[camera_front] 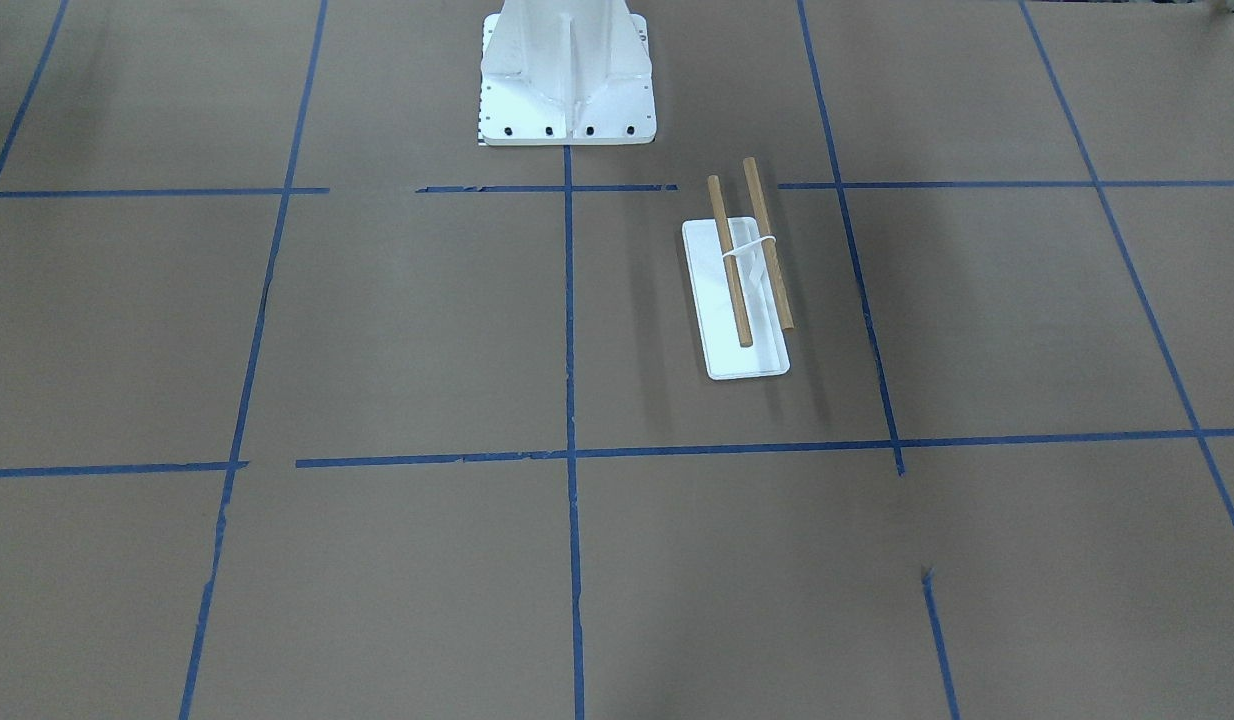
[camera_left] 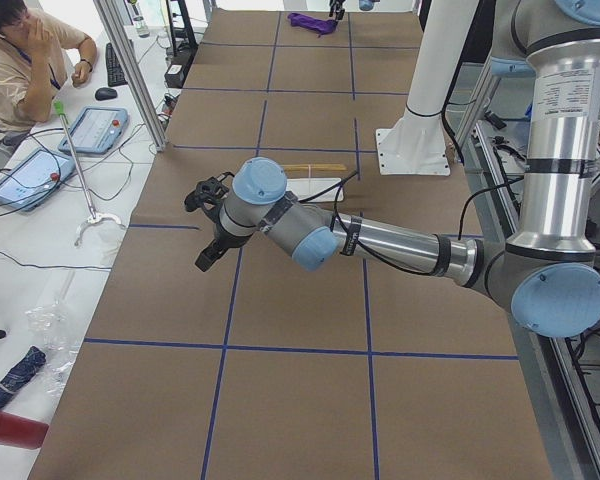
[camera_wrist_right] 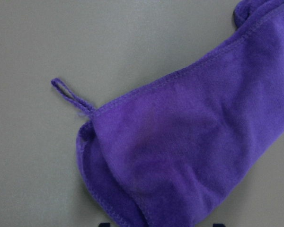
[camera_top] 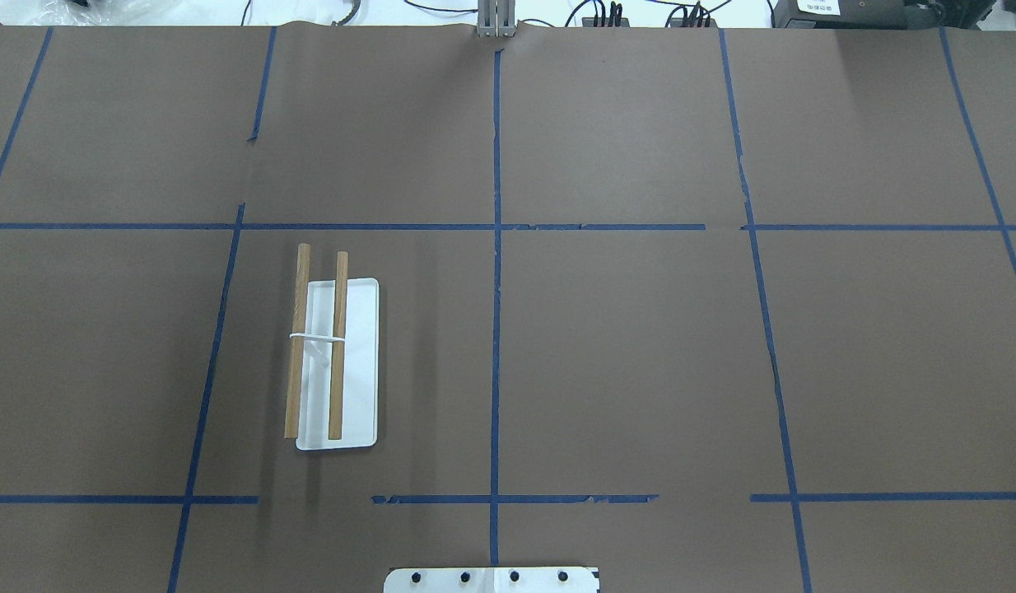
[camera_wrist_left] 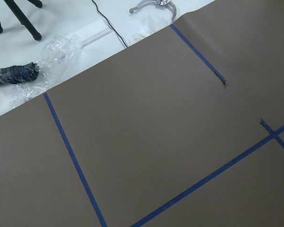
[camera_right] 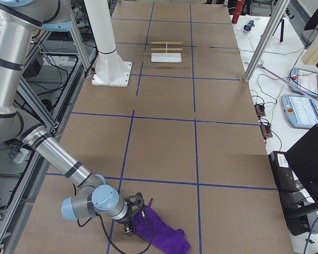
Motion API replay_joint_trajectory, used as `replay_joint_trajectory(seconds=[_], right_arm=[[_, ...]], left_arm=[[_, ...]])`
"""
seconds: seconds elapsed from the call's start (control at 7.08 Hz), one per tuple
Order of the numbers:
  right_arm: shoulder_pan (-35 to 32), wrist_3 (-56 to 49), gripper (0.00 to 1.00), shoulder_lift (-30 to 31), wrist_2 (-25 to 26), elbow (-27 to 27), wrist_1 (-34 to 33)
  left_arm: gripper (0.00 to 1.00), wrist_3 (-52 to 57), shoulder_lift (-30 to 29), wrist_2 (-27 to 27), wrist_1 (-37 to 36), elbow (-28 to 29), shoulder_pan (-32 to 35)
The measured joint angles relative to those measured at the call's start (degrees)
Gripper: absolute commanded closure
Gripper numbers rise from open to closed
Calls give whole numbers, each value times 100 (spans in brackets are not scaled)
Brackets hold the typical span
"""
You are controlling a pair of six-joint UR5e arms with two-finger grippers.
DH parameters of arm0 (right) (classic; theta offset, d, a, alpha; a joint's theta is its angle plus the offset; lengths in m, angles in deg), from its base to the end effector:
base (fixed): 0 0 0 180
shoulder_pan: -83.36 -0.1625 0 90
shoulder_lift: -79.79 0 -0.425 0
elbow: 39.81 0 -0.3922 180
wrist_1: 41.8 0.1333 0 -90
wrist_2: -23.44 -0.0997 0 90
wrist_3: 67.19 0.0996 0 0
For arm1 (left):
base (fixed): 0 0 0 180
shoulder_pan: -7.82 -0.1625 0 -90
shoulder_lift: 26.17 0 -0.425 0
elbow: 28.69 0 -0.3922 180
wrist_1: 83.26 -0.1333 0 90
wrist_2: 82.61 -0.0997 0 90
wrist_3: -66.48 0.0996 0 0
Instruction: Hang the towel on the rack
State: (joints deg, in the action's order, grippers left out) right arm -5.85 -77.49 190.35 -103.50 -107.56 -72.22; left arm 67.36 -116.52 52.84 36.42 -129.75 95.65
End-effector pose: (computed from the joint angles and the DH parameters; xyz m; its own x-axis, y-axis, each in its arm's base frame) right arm 0.0699 -0.2579 0.8744 0.7816 -0.3526 0.5146 0.1555 0.9090 0.3868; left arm -0.0430 -0.5101 0.4970 0.6828 0.5061 -0.5269 -0.0390 0.7455 0.6654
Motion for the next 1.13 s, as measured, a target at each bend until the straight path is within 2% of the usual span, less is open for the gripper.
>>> replay_joint_trajectory(seconds=[0.28,0.57,0.71,0.85,0.99,1.13], right_arm=[[5,-6,26,-160,59,107,-11],[3,-22,51,-187,122,195,-3],[1,-31,70,-170,138,211,-5],[2,-73,95,-152,162,215,-11],[3,-188,100,-142,196,217,-19],[3,-364,100,-136,242,218,-16]], left_arm=[[0,-7,-1,5,3,-19,3],[0,-8,-8,4,3,-25,-2],[0,-9,-8,6,3,-32,-2],[0,-9,-9,9,3,-39,-2],[0,-9,-11,13,3,-42,-3],[0,-1,-15,15,5,-40,-3]])
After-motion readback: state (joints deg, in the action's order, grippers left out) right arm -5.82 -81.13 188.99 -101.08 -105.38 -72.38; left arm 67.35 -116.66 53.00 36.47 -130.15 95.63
